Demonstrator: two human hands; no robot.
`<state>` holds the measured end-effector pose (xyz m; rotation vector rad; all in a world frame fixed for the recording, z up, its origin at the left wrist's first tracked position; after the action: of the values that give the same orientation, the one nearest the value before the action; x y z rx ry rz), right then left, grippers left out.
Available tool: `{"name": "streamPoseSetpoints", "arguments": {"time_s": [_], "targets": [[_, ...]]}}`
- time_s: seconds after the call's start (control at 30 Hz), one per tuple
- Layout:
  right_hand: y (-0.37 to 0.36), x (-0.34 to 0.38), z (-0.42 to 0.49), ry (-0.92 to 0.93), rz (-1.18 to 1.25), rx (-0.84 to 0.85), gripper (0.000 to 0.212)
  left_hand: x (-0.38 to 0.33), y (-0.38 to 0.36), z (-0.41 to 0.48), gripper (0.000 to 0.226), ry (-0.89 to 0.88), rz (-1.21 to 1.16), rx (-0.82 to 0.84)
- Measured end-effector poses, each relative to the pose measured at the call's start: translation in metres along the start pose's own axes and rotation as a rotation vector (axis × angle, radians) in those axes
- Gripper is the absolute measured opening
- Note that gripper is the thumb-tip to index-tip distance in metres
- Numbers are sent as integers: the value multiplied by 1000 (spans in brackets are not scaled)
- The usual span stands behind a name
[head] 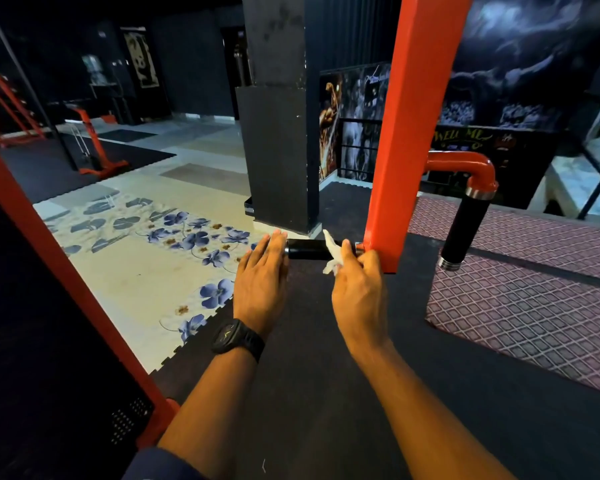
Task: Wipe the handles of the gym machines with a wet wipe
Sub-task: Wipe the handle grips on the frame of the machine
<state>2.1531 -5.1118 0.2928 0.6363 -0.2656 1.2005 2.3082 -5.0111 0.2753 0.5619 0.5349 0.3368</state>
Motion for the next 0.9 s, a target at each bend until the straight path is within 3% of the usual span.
{"name": "streamPoseSetpoints", "arguments": {"time_s": [0.13,0.3,0.4,0.5,0.6,0.9], "targets": [[16,-5,8,-30,50,-108,39,1,-3,-1,47,7,-7,5],[-1,19,-2,155,-52,-13,49,0,-2,1,47,17,-21,-6],[12,2,16,21,-87,-101,30,2,-3,1,47,3,3,21],[12,2,22,-34,-154,-124,29,2,-2,-1,47,12,-3,4],[-4,21,14,82,-196,-44,37,1,-2,0,47,6,-8,-18],[-22,59,10,361,-193,95,37,-1,1,-2,46,-15,-17,-43]]}}
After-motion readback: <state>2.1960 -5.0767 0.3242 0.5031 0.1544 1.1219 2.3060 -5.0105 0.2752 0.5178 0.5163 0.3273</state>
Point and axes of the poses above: each hand's wrist, its own z-axis towards the middle knuckle, its own y-axis out of the back of the hand, x = y × z, the point moved 9 cm from there along z, towards the middle knuckle, and after that the axes turned 13 degrees about -x, right-handed, at the moved point
